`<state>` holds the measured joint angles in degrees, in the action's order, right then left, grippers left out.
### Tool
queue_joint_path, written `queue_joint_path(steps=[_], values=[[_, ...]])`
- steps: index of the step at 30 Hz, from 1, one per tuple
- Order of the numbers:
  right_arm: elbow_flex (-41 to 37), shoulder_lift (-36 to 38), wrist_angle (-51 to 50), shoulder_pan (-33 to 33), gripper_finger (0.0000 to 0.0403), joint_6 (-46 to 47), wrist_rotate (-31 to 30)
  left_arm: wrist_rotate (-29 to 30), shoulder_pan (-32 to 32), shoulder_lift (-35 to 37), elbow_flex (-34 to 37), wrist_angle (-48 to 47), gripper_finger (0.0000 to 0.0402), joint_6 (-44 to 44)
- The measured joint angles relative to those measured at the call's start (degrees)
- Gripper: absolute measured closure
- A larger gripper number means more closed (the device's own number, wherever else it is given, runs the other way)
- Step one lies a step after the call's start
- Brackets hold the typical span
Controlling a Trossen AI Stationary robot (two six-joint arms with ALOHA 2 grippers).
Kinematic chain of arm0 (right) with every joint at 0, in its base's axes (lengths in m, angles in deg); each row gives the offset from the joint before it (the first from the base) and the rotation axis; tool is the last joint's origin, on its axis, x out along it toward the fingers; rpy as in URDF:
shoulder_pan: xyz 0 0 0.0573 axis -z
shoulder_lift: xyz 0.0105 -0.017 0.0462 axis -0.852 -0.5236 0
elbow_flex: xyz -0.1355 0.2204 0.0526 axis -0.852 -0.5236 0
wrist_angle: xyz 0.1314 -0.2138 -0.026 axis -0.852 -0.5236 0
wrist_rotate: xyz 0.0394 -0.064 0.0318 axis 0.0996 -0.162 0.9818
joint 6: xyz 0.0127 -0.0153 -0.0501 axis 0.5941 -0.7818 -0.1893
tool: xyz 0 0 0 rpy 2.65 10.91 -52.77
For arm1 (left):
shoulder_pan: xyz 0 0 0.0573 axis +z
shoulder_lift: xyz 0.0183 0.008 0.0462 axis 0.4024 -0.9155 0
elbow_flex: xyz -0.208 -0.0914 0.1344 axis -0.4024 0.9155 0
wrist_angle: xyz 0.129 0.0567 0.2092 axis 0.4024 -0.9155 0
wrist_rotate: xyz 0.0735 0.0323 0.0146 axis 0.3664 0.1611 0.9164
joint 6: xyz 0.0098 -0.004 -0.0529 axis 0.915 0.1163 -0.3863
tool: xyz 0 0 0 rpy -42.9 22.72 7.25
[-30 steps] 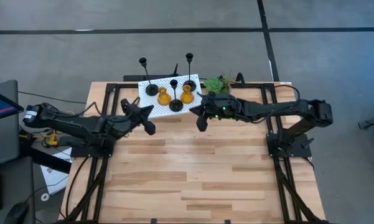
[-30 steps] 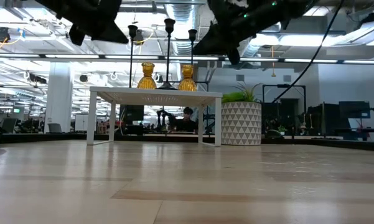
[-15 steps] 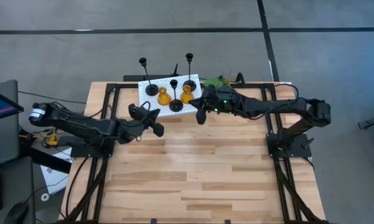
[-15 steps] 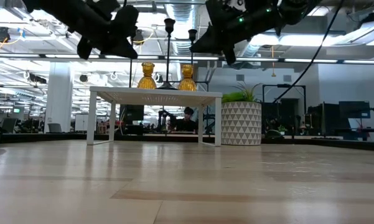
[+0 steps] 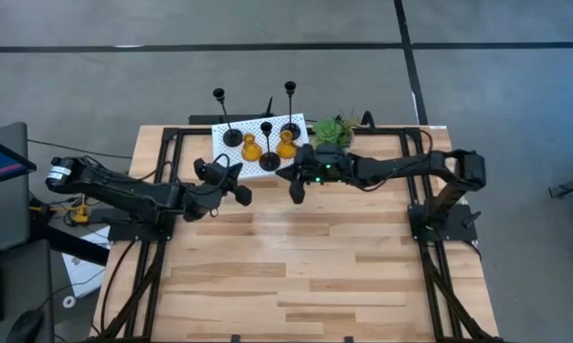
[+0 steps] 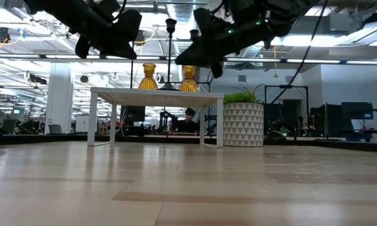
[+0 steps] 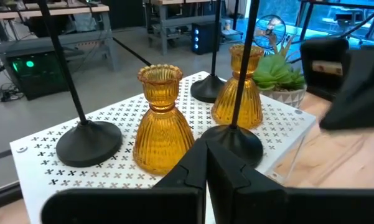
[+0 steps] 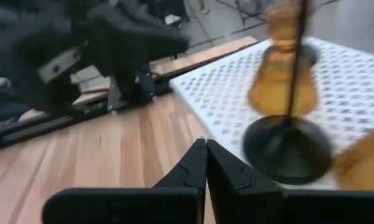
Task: Pick & Place candle stick holders
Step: Adjust the candle holders on the shelf
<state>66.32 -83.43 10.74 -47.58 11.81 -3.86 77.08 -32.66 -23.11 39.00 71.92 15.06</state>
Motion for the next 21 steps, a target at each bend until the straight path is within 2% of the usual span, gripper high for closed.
queue_joint_path(steps=[8, 14, 21], values=[[6.4, -6.8, 0.5, 0.6, 0.0403, -1.3, -0.2, 0.0, 0.0, 0.0, 0.0, 0.0, 0.0398, 0.0], [10.4, -9.5, -2.8, 1.3, 0.0403, -1.8, -0.2, 0.0, 0.0, 0.0, 0.0, 0.0, 0.0397, 0.0], [12.0, -9.2, -7.7, 1.7, 0.0403, -3.4, -5.2, 0.0, 0.0, 0.0, 0.0, 0.0, 0.0397, 0.4]])
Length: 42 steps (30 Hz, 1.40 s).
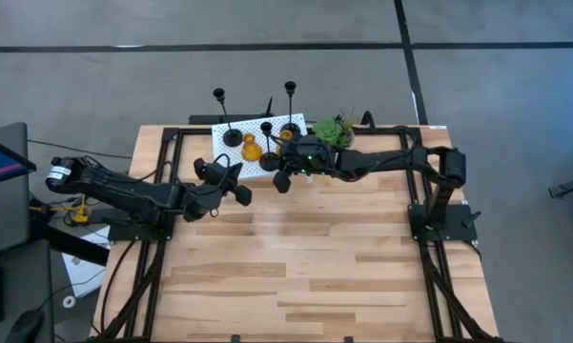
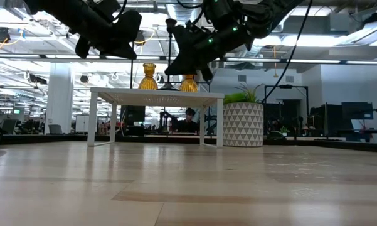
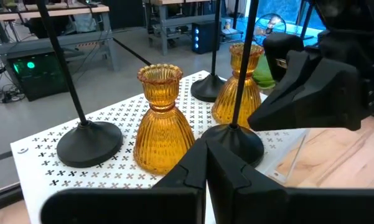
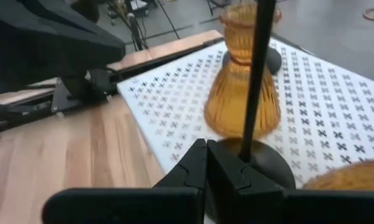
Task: Pick & Place candle stick holders
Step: Adjust the candle holders on the shelf
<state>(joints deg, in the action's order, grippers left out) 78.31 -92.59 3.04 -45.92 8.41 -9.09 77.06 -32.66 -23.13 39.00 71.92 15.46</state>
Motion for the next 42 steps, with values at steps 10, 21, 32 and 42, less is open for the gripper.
queue_joint_path(steps=[10, 21, 32, 42], values=[[0.0, 0.2, 0.8, 0.0, 0.0403, -1.1, -1.7, 0.0, 0.0, 0.0, 0.0, 0.0, 0.0397, 1.4], [0.0, 0.2, 3.8, 0.7, 0.0403, -1.6, -2.5, 0.0, 0.0, 0.0, 0.0, 0.0, 0.0396, 1.4], [0.0, -0.2, 4.5, 2.6, 0.0403, -1.5, -0.9, 0.0, 0.0, 0.0, 0.0, 0.0, 0.0396, 1.4], [0.0, -0.2, 2.7, 1.3, 0.0403, -1.5, -0.6, 0.0, 0.0, 0.0, 0.0, 0.0, 0.0396, 1.4]])
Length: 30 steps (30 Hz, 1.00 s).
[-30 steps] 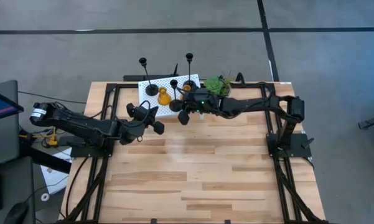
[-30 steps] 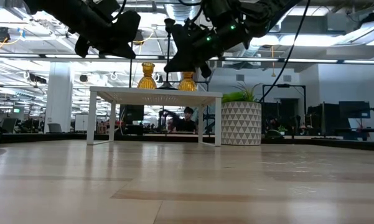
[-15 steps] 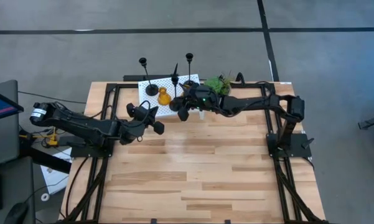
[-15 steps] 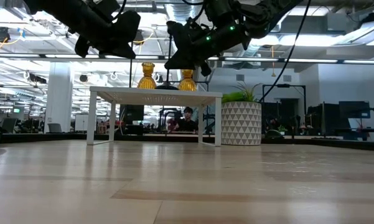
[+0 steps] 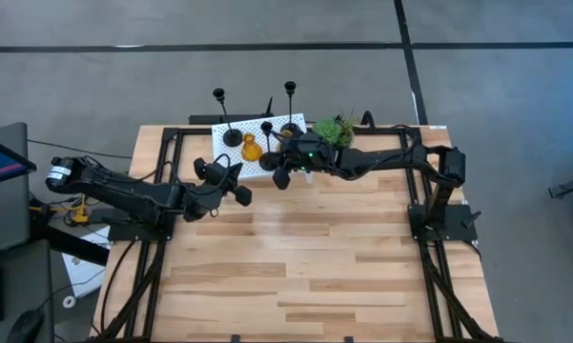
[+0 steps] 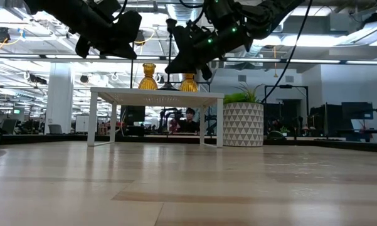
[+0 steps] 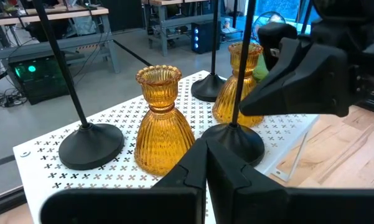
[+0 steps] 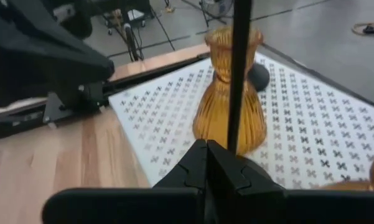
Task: Pick & Place candle stick holders
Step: Adjust the candle holders on the shelf
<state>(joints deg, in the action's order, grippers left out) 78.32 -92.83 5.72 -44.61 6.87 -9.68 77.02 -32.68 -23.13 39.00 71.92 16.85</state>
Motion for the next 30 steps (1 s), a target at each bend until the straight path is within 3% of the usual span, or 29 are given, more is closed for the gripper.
queue_joint_path(steps=[30], values=[[0.0, 0.0, -2.0, 1.3, 0.0403, 0.0, -0.2, 0.0, 0.0, 0.0, 0.0, 0.0, 0.0396, 0.0]])
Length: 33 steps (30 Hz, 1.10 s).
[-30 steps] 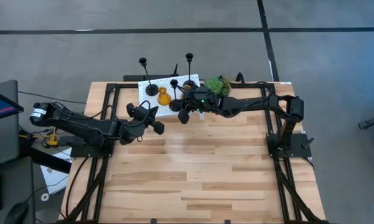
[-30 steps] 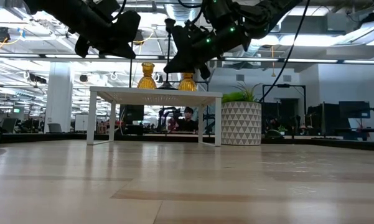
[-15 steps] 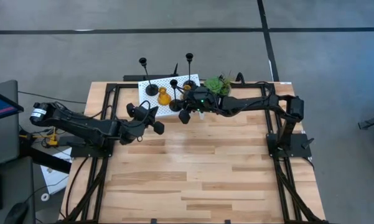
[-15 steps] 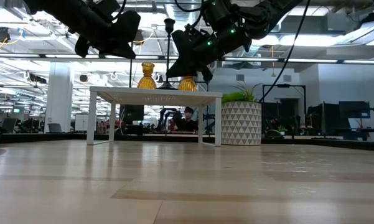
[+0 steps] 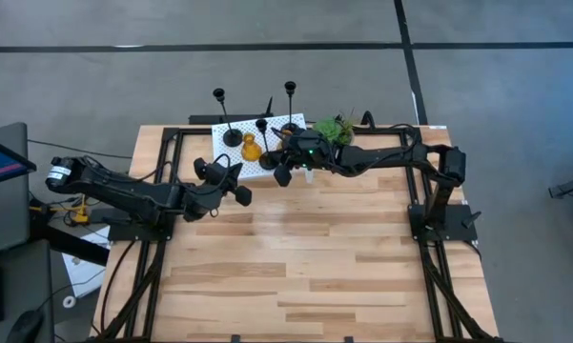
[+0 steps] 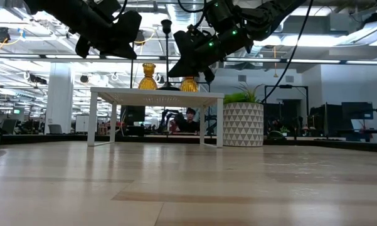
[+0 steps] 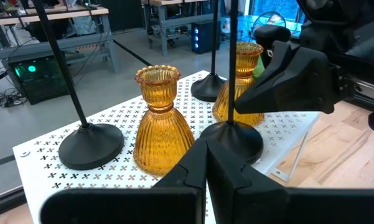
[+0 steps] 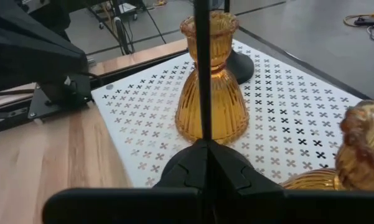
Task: Pick & Place candle stick holders
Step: Adjust the candle holders on the shelf
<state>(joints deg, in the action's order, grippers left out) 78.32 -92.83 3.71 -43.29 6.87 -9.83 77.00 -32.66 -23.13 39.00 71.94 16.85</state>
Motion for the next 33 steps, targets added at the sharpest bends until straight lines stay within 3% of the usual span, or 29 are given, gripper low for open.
queue_joint_path(steps=[10, 22, 33], values=[[0.0, 0.0, -4.1, 0.0, 0.0403, 0.0, 1.5, 0.0, 0.0, 0.0, 0.0, 0.0, 0.0396, 0.0], [0.0, -0.1, -1.8, 0.0, 0.0403, 0.0, 7.6, 0.0, 0.0, 0.0, 0.0, 0.0, 0.0396, 0.0], [0.0, -0.1, 0.6, 0.0, 0.0403, 0.0, 7.2, -0.1, 0.0, 0.0, 0.0, 0.0, 0.0396, 0.0]])
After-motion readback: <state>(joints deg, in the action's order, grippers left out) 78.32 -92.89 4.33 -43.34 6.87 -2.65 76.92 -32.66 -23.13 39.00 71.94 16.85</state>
